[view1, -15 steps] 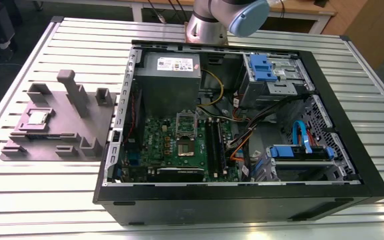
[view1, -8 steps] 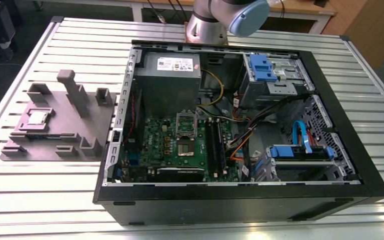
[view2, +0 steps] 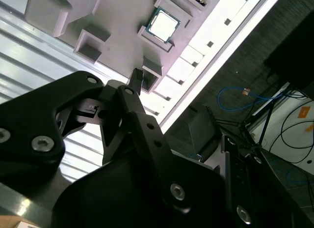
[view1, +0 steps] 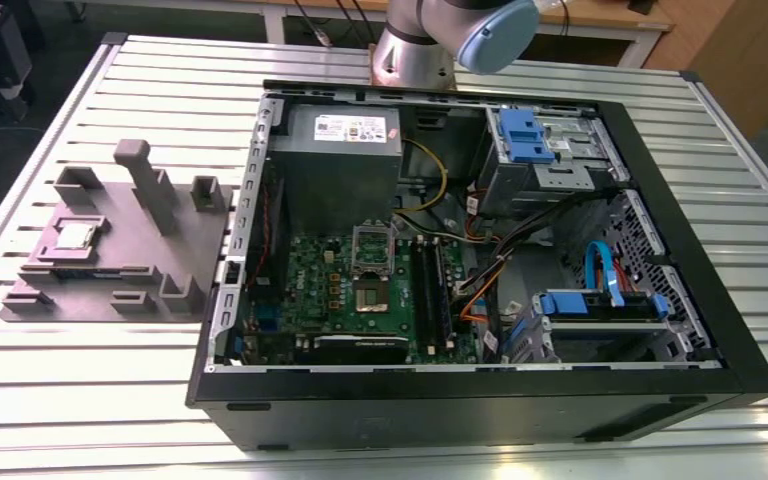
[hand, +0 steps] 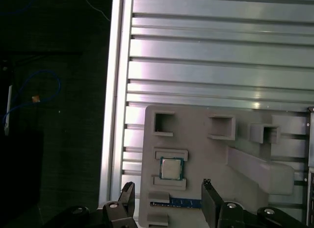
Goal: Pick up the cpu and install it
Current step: 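Pick up the cpu and move it towards the insertion slot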
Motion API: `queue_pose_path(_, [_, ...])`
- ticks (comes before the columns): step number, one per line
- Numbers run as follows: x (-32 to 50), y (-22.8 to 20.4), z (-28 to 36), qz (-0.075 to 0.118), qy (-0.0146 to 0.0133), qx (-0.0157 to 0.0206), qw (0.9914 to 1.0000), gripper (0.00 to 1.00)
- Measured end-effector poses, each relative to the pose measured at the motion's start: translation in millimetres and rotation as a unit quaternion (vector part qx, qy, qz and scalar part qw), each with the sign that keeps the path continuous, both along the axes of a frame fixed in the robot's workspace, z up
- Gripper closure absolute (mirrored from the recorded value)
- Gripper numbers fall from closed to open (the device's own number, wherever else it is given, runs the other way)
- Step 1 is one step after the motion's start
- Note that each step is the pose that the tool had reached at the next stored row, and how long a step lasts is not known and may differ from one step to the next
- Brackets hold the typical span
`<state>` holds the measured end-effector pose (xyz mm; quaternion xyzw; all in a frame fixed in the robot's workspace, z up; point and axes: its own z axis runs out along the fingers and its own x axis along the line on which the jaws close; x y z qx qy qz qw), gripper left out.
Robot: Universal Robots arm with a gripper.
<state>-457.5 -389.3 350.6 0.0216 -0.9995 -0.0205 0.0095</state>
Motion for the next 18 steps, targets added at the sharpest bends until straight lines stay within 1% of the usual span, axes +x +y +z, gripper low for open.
queue_pose_path(18, [0.0, 0.0, -3.7, 0.0, 0.0, 0.0, 1.0, 0.35])
